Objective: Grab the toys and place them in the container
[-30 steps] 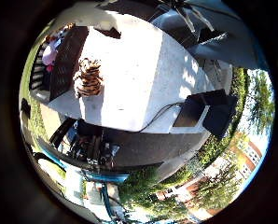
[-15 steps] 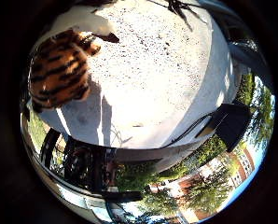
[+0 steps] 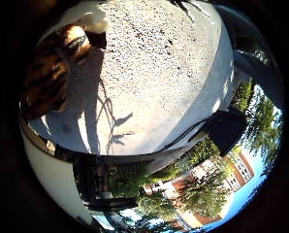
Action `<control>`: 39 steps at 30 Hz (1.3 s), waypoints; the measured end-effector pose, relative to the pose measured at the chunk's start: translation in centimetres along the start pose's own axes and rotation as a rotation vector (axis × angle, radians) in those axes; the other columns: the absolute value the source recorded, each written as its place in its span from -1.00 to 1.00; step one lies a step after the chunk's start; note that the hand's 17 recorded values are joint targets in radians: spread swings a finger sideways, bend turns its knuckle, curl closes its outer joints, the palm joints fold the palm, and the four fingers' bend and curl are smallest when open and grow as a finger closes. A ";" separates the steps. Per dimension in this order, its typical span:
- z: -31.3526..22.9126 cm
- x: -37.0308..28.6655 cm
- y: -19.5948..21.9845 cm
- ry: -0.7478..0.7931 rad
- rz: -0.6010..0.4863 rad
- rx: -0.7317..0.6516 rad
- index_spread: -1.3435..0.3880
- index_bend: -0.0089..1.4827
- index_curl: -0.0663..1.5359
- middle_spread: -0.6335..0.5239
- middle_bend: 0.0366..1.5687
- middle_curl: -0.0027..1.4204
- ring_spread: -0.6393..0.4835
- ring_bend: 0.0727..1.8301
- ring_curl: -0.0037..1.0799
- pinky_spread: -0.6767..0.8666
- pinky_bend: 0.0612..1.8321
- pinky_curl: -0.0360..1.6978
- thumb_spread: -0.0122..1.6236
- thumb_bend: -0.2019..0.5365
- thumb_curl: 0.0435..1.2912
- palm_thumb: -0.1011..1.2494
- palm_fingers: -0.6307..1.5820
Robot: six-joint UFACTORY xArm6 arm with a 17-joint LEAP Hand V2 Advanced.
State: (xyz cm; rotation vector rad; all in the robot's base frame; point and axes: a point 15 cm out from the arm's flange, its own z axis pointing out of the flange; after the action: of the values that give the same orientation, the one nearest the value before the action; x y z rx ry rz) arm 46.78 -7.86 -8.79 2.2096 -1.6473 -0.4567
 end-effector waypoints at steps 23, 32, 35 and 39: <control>-26.9 -2.3 17.3 0.063 -0.014 0.210 -0.53 0.05 -0.93 -0.29 0.49 0.48 -0.05 0.53 0.49 0.11 0.60 0.01 0.36 -0.47 0.20 0.69 0.40; -29.9 -5.1 19.2 0.061 -0.055 0.278 -0.54 0.20 -0.92 -0.27 0.39 0.48 0.03 0.50 0.46 0.13 0.52 0.03 0.41 -0.57 0.13 0.38 0.28; -26.6 -4.9 19.5 0.030 -0.046 0.222 -0.27 0.20 -0.89 -0.22 0.07 0.34 0.15 0.34 0.37 0.17 0.44 0.02 0.43 -0.58 0.00 0.28 -0.03; -21.0 -4.2 18.6 0.007 -0.033 0.185 0.12 0.16 -0.83 -0.07 -0.35 0.09 0.35 0.02 0.16 0.26 0.18 -0.06 0.44 -0.57 -0.12 0.20 -0.54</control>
State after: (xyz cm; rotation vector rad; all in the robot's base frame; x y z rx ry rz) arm 39.34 -7.00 18.53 2.3699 -1.7143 -0.3152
